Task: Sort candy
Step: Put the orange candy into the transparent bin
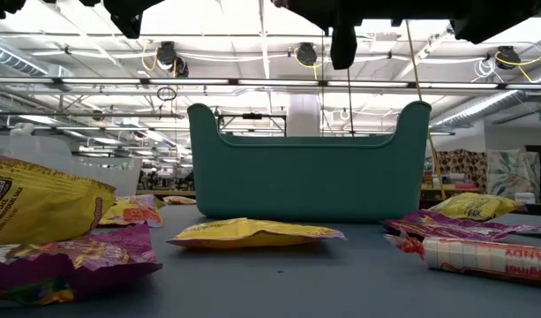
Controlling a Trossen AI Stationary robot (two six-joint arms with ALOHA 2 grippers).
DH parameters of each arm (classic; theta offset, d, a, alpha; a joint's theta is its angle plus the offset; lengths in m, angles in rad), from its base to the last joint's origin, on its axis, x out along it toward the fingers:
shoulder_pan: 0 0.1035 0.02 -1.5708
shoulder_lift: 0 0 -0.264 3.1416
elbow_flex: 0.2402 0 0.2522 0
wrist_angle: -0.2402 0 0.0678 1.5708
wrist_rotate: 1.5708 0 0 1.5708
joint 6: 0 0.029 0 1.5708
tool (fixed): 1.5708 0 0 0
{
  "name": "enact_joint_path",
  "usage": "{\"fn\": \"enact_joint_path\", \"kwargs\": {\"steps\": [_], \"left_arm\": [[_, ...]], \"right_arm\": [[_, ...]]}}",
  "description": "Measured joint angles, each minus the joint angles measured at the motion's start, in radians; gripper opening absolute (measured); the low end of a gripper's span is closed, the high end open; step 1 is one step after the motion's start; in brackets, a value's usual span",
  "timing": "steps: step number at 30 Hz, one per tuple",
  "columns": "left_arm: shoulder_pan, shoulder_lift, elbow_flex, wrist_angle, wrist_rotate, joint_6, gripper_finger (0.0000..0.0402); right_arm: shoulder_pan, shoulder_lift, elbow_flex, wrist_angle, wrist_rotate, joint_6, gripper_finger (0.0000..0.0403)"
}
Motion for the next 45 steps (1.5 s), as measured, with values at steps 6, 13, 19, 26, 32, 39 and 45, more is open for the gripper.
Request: {"fn": "enact_joint_path", "kwargs": {"steps": [6, 13, 19, 26, 32, 39, 45], "left_arm": [[0.027, 0.0, 0.0, -0.002, -0.001, -0.002, 0.0171], [0.057, 0.026, 0.0, 0.086, 0.001, 0.021, 0.0171], [0.061, 0.103, 0.0, 0.266, 0.028, 0.083, 0.0171], [0.127, 0.204, 0.0, 0.478, 0.064, 0.098, 0.0171], [0.2, 0.262, 0.009, 0.541, 0.157, 0.069, 0.0171], [0.203, 0.276, 0.031, 0.531, 0.216, 0.065, 0.0171], [0.201, 0.277, 0.039, 0.481, 0.246, 0.059, 0.0171]], "right_arm": [[-0.002, 0.0, 0.0, -0.005, -0.009, -0.076, 0.0038], [-0.002, 0.0, 0.0, -0.005, -0.011, -0.197, 0.0038], [0.0, 0.0, 0.0, -0.007, -0.017, -0.255, 0.0039], [0.002, 0.024, 0.023, -0.009, -0.04, -0.29, 0.0039], [0.002, 0.088, 0.091, -0.01, -0.039, -0.334, 0.0039], [0.0, 0.166, 0.18, -0.01, -0.035, -0.385, 0.0039], [-0.001, 0.219, 0.252, -0.009, -0.033, -0.408, 0.0039]]}}
